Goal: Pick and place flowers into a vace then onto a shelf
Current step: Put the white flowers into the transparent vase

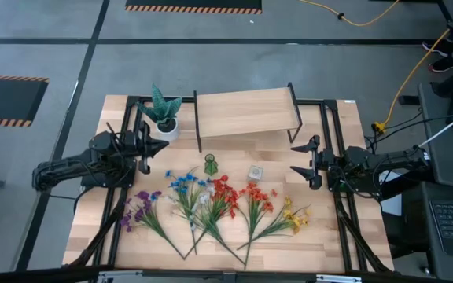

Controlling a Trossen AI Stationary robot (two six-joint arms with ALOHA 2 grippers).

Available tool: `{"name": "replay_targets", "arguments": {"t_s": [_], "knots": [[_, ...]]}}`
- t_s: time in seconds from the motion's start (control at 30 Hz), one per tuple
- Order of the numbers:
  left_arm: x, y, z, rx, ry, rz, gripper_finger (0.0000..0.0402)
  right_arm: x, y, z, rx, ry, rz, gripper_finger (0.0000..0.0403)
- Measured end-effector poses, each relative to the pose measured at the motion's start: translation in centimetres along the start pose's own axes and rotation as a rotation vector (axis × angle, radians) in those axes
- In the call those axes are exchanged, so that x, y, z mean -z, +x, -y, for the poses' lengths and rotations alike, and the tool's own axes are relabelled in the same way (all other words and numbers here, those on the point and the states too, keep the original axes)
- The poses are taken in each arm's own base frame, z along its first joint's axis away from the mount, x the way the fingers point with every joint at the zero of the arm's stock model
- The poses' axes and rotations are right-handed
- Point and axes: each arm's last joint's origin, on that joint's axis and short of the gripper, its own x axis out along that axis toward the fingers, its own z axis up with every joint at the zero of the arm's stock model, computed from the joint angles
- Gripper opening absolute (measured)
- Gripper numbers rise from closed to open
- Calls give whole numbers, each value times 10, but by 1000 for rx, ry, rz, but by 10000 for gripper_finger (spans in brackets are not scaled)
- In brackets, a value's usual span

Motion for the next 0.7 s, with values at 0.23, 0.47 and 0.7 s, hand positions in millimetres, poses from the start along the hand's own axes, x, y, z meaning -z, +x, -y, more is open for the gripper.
{"name": "replay_targets", "arguments": {"t_s": [0.23,0.47,0.7], "knots": [[6,8,5,-14,-15,-71,1,0,0,0,0,1,1,327],[6,19,14,17,-24,-66,2,0,0,0,1,1,4,327],[0,29,23,-23,-13,-119,2,0,0,0,1,15,5,327]]}}
